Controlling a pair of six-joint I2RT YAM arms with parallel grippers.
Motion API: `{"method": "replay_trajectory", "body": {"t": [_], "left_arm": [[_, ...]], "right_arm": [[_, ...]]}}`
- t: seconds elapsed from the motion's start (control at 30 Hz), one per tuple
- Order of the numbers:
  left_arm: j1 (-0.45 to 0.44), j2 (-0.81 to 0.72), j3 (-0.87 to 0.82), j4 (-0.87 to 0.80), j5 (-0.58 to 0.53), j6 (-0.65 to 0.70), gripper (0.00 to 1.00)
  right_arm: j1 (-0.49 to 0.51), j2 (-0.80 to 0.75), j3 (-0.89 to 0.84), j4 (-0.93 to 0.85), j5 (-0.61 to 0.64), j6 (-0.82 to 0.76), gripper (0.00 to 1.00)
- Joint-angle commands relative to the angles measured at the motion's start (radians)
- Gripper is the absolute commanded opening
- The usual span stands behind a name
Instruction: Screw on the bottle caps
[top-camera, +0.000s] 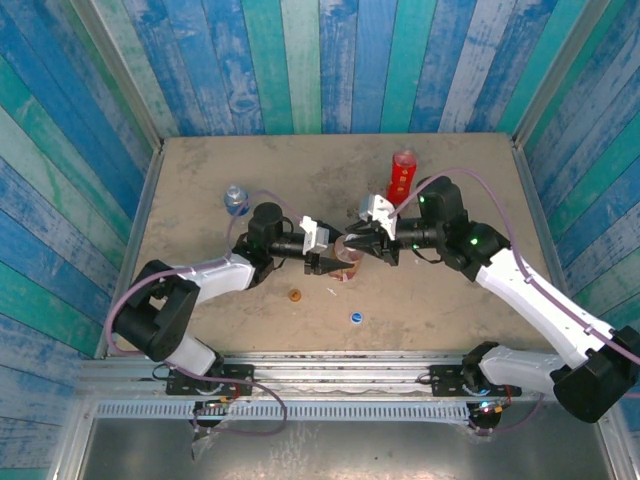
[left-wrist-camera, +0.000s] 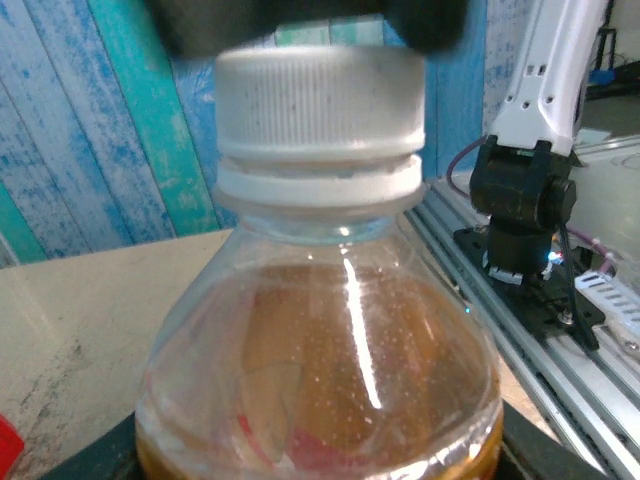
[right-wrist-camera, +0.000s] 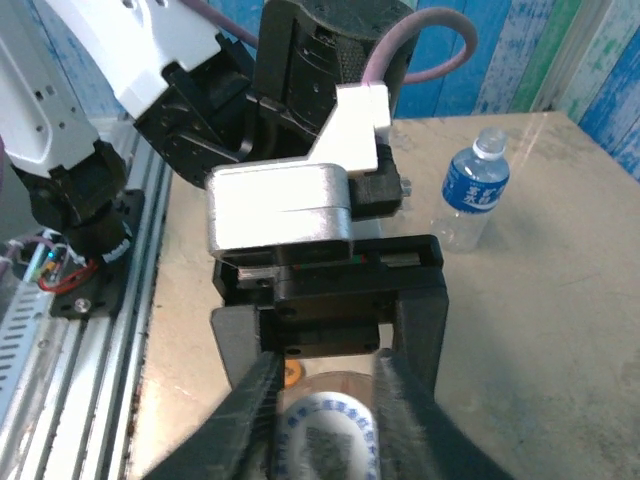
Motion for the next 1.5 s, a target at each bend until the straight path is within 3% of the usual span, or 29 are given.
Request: {"method": "replay_trajectory", "body": {"t": [0.0, 0.03, 0.1, 0.2, 0.27, 0.37, 0.53, 0.6, 0.7, 0.8, 0.97, 1.1, 1.23, 1.3, 1.4, 1.47], "left_arm": [[-0.002, -0.057, -0.001, 0.078, -0.002, -0.024, 0.42], [-0.001, -0.056, -0.004, 0.096, 0.002, -0.035, 0.42], [-0.001, -0.050, 0.000, 0.097, 0.018, -0.043, 0.42], [-0.001, -0.051, 0.003, 0.088, 0.019, -0.035, 0.42], [-0.002, -0.053, 0.002, 0.083, 0.022, -0.030, 0.42], [-0.002, -0.053, 0.004, 0.080, 0.022, -0.029, 0.42], [-0.002, -0.049, 0.003, 0.089, -0.008, -0.035, 0.42], [-0.005, -0.043, -0.001, 0.127, -0.073, -0.073, 0.39], [-0.020, -0.026, -0.021, 0.257, -0.295, -0.132, 0.39], [-0.050, 0.014, 0.012, 0.276, -0.580, -0.137, 0.37], [-0.112, 0.117, 0.048, 0.415, -1.059, -0.105, 0.37], [-0.141, 0.192, 0.065, 0.503, -1.276, -0.049, 0.36], [-0.143, 0.208, 0.055, 0.533, -1.280, -0.045, 0.35], [-0.143, 0.189, 0.045, 0.502, -1.253, -0.040, 0.35], [-0.127, 0.139, 0.006, 0.461, -1.128, -0.032, 0.36], [-0.098, 0.103, -0.012, 0.393, -0.950, -0.030, 0.38]], "right_arm": [[-0.002, 0.002, 0.014, -0.051, -0.018, -0.007, 0.21], [-0.001, 0.002, 0.013, -0.052, -0.012, -0.008, 0.24], [-0.002, -0.001, 0.009, -0.054, 0.013, -0.009, 0.39], [-0.001, -0.004, 0.011, -0.050, 0.030, -0.004, 0.48], [-0.001, -0.007, 0.012, -0.049, 0.045, -0.002, 0.50], [-0.003, -0.006, 0.012, -0.050, 0.040, -0.002, 0.46], [-0.003, 0.002, 0.013, -0.039, 0.005, 0.015, 0.23], [-0.003, 0.007, 0.008, -0.013, 0.037, 0.044, 0.20], [-0.001, 0.024, 0.000, 0.076, 0.230, 0.195, 0.12], [0.011, 0.054, -0.036, 0.180, 0.485, 0.377, 0.01], [0.058, 0.156, -0.049, 0.219, 0.872, 0.709, 0.01], [0.106, 0.220, -0.068, 0.280, 0.991, 0.862, 0.04], [0.120, 0.243, -0.056, 0.305, 0.990, 0.844, 0.07], [0.118, 0.224, -0.061, 0.337, 0.958, 0.792, 0.18], [0.110, 0.176, -0.059, 0.364, 0.859, 0.639, 0.38], [0.103, 0.127, -0.068, 0.379, 0.757, 0.525, 0.47]]}}
